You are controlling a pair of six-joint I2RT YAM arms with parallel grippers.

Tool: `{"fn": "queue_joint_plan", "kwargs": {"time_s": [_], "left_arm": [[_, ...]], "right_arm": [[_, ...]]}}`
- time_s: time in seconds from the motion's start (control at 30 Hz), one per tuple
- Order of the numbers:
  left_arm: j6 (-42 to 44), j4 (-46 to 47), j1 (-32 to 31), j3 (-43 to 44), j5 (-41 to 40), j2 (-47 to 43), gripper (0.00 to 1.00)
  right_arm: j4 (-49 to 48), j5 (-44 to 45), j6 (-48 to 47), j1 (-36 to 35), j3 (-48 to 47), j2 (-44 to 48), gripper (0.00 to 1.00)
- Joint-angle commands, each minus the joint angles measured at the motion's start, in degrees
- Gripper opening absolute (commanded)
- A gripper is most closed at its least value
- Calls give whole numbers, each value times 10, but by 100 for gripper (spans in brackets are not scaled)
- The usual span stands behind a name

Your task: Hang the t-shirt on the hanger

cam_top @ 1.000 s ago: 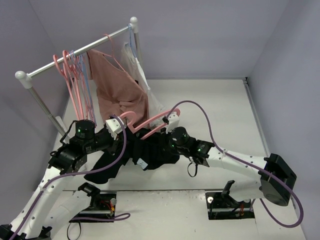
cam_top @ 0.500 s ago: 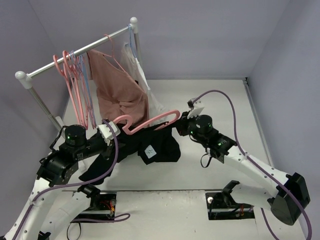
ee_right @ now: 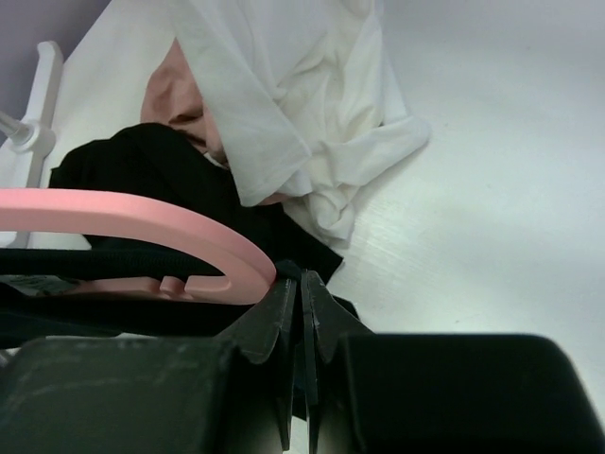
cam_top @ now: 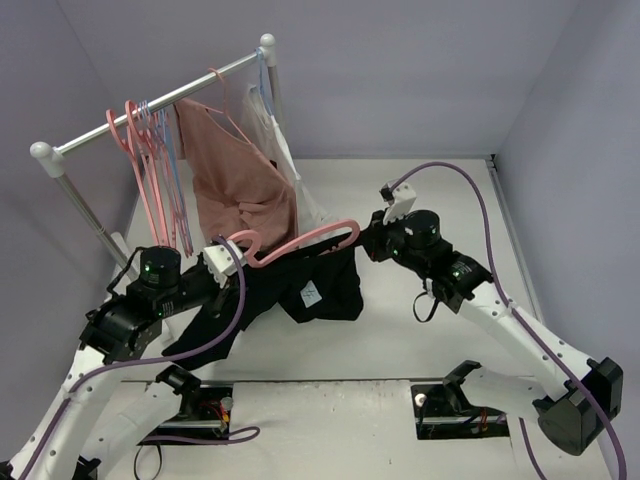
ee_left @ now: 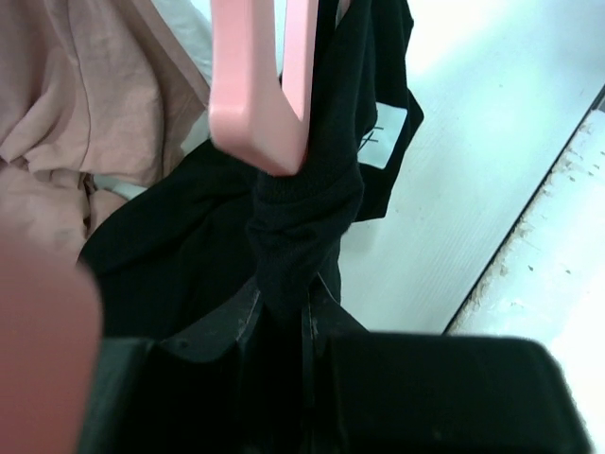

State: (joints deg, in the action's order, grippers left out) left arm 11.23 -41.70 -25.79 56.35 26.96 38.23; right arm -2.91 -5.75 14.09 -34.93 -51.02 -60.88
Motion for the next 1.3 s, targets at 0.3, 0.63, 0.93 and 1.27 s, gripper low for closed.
{"fn": "queue_joint_plan", "kwargs": {"time_s": [0.3, 0.63, 0.93, 1.27], "left_arm": [[30, -60, -15, 107, -109, 70, 0], [25, -77, -146, 128, -279, 152, 0], [2, -57, -147, 151, -289, 177, 0], [22, -50, -216, 352, -244, 227, 0]], "right_arm": [[89, 141, -117, 43, -182, -71, 0], [136, 148, -135, 43, -285, -110, 0], [142, 19, -139, 38, -315, -116, 0], [155, -33, -140, -102, -527, -198, 0]]}}
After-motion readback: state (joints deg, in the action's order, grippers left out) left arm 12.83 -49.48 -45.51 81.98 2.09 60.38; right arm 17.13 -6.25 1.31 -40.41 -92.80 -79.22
